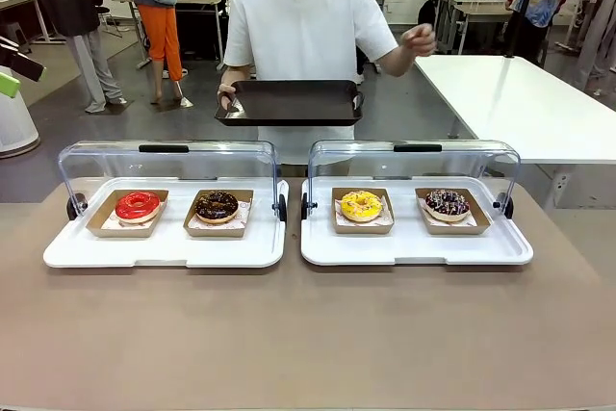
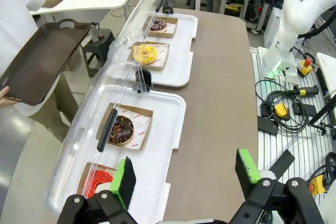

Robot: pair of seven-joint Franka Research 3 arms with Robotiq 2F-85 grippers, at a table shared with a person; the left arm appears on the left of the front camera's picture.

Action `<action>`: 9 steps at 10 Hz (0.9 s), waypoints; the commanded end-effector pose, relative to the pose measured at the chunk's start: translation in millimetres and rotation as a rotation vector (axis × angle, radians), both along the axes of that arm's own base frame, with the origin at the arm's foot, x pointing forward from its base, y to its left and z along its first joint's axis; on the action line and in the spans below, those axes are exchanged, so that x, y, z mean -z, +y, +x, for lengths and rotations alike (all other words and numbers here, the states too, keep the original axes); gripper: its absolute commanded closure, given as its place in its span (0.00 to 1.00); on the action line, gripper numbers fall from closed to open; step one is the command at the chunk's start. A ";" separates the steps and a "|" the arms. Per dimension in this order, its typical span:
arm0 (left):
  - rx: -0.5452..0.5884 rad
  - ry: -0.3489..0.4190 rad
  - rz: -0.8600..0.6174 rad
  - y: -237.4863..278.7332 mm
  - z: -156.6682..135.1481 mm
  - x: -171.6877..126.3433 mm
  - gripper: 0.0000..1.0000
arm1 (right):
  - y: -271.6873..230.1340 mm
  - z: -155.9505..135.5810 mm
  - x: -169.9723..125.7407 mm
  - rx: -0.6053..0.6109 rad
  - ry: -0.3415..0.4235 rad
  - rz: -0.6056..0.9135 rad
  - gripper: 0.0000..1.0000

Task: Provide the desired donut to the person.
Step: Pick up and lift the Paper togo box containing the Donut pointed at by the person.

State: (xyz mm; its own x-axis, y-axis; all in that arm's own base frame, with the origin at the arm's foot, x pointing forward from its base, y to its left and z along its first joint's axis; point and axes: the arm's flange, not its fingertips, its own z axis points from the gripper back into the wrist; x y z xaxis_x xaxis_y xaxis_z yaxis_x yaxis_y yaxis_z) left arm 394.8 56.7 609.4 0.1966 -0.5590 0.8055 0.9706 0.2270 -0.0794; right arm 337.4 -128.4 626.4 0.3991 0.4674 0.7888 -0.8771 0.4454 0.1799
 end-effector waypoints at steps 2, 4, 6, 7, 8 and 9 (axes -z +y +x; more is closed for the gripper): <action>0.005 0.000 -0.001 -0.8 -0.1 -0.4 0.00 | -0.6 -0.5 0.0 0.002 0.000 0.001 0.00; 0.005 0.000 -0.001 -0.8 -0.1 -0.4 0.00 | -0.6 -0.5 0.0 0.002 0.000 0.001 0.00; 0.005 0.000 -0.001 -0.8 -0.1 -0.4 0.00 | -0.6 -0.5 0.0 0.002 0.000 0.001 0.00; 0.005 0.000 -0.001 -0.8 -0.1 -0.4 0.00 | -0.6 -0.5 0.0 0.002 0.000 0.001 0.00; 0.005 0.000 -0.001 -0.8 -0.1 -0.4 0.00 | -0.6 -0.5 0.0 0.002 0.000 0.001 0.00; 0.005 0.000 -0.001 -0.8 -0.1 -0.4 0.00 | -0.6 -0.5 0.0 0.002 0.000 0.001 0.00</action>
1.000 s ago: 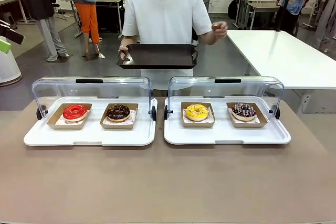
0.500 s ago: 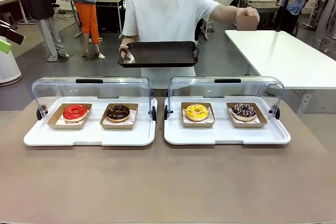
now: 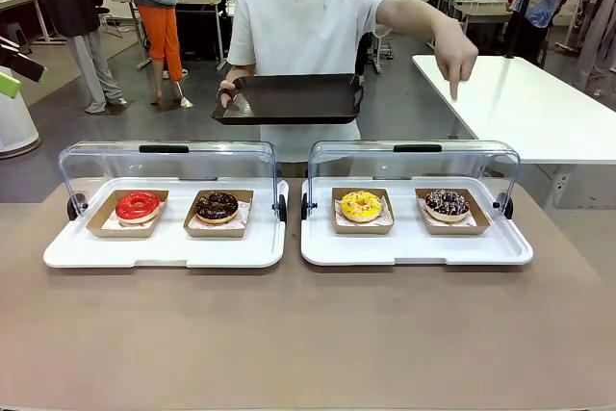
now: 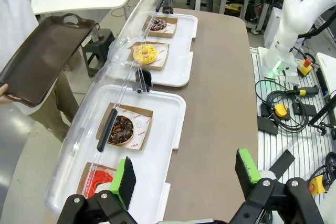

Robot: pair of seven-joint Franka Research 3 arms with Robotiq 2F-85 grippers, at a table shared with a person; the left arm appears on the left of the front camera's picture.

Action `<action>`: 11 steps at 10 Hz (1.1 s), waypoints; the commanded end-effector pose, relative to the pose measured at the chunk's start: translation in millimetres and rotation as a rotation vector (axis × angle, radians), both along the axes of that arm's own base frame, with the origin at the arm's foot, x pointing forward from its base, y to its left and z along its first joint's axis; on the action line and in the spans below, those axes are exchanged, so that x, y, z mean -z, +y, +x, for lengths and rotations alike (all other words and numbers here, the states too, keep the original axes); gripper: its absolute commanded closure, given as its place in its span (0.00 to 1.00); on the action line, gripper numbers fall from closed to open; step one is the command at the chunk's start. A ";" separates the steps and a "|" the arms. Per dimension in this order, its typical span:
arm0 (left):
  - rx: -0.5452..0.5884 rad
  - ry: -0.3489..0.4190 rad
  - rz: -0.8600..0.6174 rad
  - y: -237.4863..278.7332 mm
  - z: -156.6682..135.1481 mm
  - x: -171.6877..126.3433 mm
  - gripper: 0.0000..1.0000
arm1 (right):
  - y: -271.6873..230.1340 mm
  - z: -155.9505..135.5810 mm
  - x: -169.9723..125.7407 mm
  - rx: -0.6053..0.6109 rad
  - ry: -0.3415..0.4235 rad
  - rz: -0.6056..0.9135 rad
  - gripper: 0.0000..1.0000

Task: Provide the desired donut to the person.
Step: Pick up and lift the Paper togo box containing the Donut pointed at by the person.

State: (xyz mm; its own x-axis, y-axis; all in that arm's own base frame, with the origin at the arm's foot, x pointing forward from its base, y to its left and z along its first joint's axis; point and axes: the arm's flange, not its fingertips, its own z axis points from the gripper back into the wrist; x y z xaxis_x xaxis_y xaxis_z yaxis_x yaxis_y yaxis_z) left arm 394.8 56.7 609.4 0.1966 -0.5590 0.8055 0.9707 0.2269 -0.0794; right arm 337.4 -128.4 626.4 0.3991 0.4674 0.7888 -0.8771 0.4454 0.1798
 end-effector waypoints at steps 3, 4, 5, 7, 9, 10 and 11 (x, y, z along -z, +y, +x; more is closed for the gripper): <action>0.005 0.000 -0.001 -0.7 -0.1 -0.4 0.00 | -0.5 -0.5 0.0 0.002 0.000 0.001 0.00; 0.005 0.000 -0.001 -0.7 -0.1 -0.4 0.00 | -0.5 -0.5 0.0 0.002 0.000 0.001 0.00; 0.005 0.000 -0.001 -0.7 -0.1 -0.4 0.00 | -0.5 -0.5 0.0 0.002 0.000 0.001 0.00; 0.005 0.000 -0.001 -0.7 -0.1 -0.4 0.00 | -0.5 -0.5 0.0 0.002 0.000 0.001 0.00; 0.005 0.000 -0.001 -0.7 -0.1 -0.4 0.00 | -0.5 -0.5 0.0 0.002 0.000 0.001 0.00; 0.005 0.000 -0.001 -0.7 -0.1 -0.4 0.00 | -0.5 -0.5 0.0 0.002 0.000 0.001 0.00; 0.005 0.000 -0.001 -0.7 -0.1 -0.4 0.00 | -0.5 -0.5 0.0 0.002 0.000 0.001 0.00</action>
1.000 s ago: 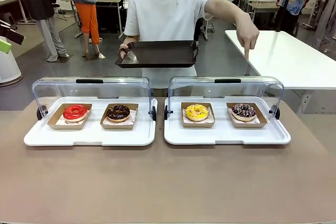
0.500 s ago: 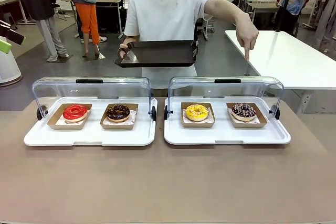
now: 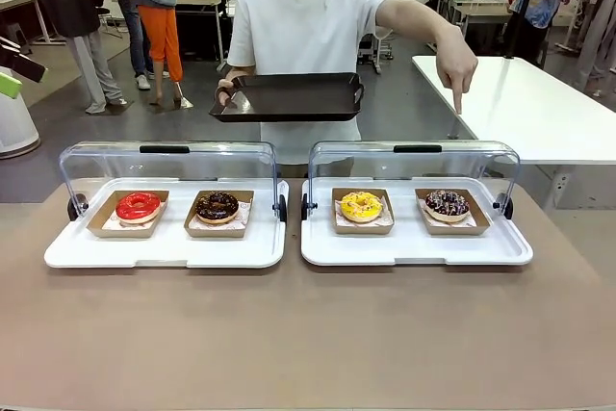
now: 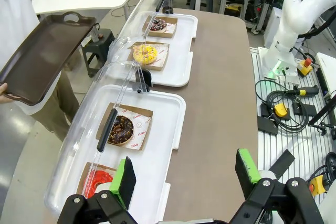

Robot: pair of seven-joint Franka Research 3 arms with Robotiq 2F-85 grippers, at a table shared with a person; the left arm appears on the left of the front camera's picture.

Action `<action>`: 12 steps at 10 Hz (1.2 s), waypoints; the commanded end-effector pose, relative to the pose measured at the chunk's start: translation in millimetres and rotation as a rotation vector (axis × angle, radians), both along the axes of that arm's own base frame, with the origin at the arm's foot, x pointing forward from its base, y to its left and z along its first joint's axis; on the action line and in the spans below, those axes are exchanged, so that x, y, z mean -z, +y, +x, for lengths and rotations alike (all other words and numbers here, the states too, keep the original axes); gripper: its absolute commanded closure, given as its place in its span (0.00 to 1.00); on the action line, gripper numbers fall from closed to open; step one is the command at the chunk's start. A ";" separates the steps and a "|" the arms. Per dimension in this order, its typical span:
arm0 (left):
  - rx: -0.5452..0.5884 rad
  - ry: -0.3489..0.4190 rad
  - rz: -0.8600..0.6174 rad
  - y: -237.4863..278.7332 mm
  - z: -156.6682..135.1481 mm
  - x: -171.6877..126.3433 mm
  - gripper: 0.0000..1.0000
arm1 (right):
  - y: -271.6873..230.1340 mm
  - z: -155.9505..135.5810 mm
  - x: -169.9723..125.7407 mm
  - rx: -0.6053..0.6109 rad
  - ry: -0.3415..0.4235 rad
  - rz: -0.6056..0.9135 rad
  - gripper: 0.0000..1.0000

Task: Provide the desired donut to the person.
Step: Pick up and lift the Paper togo box containing the Donut pointed at by the person.

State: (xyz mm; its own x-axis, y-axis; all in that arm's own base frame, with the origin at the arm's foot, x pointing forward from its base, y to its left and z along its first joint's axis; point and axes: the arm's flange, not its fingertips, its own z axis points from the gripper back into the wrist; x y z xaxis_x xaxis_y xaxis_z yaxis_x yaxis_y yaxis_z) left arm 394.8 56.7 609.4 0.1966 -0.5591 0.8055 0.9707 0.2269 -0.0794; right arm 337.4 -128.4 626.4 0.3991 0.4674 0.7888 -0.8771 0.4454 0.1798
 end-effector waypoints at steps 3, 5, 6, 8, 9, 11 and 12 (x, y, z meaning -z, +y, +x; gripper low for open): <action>0.005 0.000 -0.001 -0.7 -0.1 -0.4 0.00 | -0.5 -0.5 0.0 0.002 0.000 0.001 0.00; 0.005 0.000 -0.001 -0.7 -0.1 -0.4 0.00 | -0.5 -0.5 0.0 0.002 0.000 0.001 0.00; 0.005 0.000 -0.001 -0.7 -0.1 -0.4 0.00 | -0.5 -0.5 0.0 0.002 0.000 0.001 0.00; 0.005 0.000 -0.001 -0.7 -0.1 -0.4 0.00 | -0.5 -0.5 0.0 0.002 0.000 0.001 0.00; 0.005 0.000 -0.001 -0.7 -0.1 -0.4 0.00 | -0.5 -0.5 0.0 0.002 0.000 0.001 0.00; 0.005 0.000 -0.001 -0.7 -0.1 -0.4 0.00 | -0.5 -0.5 0.0 0.002 0.000 0.001 0.00; 0.005 0.000 -0.001 -0.7 -0.1 -0.4 0.00 | -0.5 -0.5 0.0 0.002 0.000 0.001 0.00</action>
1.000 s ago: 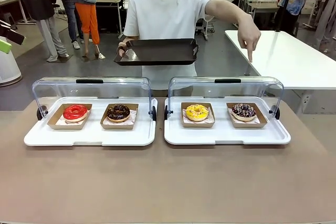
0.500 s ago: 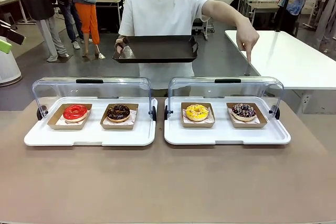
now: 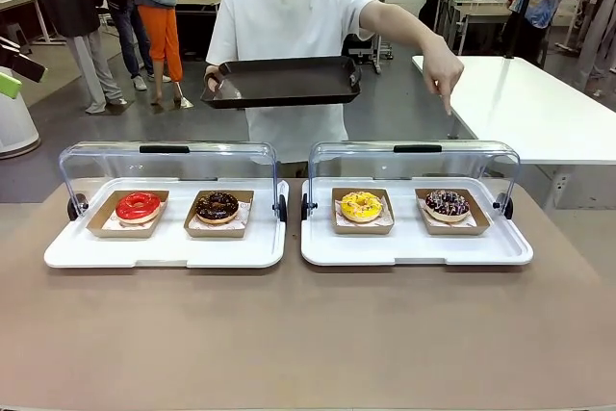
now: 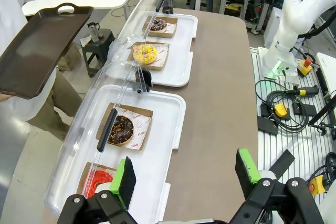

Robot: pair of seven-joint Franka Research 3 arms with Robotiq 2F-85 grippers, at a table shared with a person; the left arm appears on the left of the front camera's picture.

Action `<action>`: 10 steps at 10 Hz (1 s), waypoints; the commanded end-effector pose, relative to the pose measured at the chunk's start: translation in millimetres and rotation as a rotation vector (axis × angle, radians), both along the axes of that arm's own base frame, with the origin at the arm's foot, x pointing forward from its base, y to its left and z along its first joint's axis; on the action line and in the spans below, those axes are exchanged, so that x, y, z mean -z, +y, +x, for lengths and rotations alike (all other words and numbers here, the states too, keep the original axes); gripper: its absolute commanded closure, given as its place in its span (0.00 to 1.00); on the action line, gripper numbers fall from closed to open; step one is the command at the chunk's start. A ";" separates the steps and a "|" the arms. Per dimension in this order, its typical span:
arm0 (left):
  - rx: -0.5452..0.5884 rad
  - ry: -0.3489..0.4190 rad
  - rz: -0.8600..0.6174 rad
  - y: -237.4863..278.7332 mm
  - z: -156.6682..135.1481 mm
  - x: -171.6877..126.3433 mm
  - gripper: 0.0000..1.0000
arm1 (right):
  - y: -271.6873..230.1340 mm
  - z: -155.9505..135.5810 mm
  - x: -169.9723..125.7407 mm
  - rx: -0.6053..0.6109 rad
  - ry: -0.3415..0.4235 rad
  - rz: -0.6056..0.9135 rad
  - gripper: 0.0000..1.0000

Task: Provide the desired donut to the person.
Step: Pick up and lift the Paper togo box containing the Donut pointed at by the person.

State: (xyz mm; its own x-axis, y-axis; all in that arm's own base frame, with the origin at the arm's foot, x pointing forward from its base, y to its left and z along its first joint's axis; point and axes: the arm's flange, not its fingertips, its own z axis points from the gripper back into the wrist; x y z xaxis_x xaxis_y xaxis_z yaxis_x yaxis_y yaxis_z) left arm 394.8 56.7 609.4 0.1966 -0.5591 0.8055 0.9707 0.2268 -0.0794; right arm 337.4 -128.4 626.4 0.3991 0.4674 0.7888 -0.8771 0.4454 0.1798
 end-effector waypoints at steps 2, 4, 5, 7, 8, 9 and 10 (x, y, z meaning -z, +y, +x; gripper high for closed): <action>0.005 0.000 -0.001 -0.7 -0.1 -0.4 0.00 | -0.5 -0.5 0.0 0.002 0.000 0.001 0.00; 0.005 0.000 -0.001 -0.7 -0.1 -0.4 0.00 | 0.0 0.0 0.0 0.000 0.000 0.000 0.00; 0.005 0.000 -0.001 -0.7 -0.1 -0.4 0.00 | 21.3 5.5 -4.1 -0.083 0.046 -0.246 0.00; 0.005 0.000 -0.001 -0.7 -0.1 -0.4 0.00 | 61.0 40.5 5.1 -0.090 0.115 -0.549 0.00; 0.005 0.000 -0.001 -0.7 -0.1 -0.4 0.00 | 78.1 49.8 26.7 -0.141 0.118 -0.730 0.00; 0.005 0.000 -0.001 -0.7 -0.1 -0.4 0.00 | 93.7 53.2 49.9 -0.191 0.110 -0.778 0.00; 0.005 0.000 -0.001 -0.7 -0.1 -0.4 0.00 | 108.7 63.0 73.0 -0.239 0.065 -0.807 0.00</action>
State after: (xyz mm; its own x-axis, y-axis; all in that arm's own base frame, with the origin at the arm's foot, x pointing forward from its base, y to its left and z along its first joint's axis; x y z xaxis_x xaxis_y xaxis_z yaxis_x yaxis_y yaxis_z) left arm 395.1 55.6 609.2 0.1962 -0.5603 0.8047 0.9710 0.2253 -0.0799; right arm 396.6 -21.2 577.8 0.2873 0.9405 0.1817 -0.9542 0.2976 -0.0317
